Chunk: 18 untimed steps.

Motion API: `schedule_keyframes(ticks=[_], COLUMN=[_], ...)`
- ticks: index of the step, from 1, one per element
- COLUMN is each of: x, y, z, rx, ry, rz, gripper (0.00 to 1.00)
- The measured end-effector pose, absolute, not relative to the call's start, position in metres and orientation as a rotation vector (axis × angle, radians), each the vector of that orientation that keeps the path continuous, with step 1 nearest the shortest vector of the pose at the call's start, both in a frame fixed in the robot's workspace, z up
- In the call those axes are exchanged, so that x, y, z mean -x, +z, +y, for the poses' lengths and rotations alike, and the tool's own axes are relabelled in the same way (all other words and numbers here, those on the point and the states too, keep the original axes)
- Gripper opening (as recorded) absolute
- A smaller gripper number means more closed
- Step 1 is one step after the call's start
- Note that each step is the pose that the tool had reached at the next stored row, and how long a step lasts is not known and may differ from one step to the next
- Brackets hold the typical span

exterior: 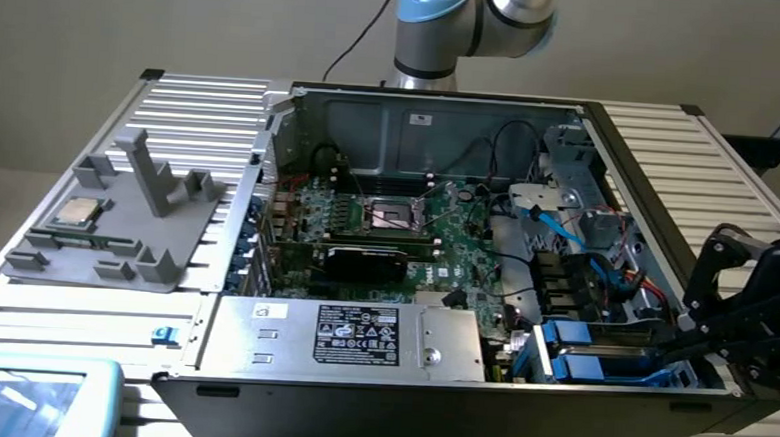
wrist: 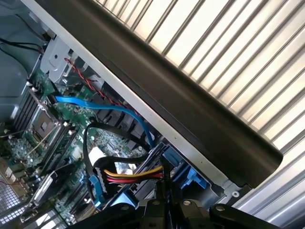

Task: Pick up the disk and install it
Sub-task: 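Insert the first disk wire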

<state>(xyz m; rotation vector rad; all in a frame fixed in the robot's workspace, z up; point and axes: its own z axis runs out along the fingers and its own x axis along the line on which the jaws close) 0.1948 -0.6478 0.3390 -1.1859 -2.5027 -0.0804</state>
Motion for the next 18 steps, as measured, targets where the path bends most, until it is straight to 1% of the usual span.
schedule_keyframes(ticks=[3,6,9,13,18], x=[-0.194,-0.192,-0.191,-0.19,-0.188], y=[0.34,0.34,0.34,0.34,0.34], z=[-0.642,-0.636,-0.635,-0.633,-0.631], rx=[1.191,1.192,1.194,1.201,1.204], ry=[-0.064,-0.061,-0.056,-0.032,-0.027], rz=[-2.507,-2.508,-2.509,-2.516,-2.517], gripper=[0.15,0.15,0.15,0.15,0.15])
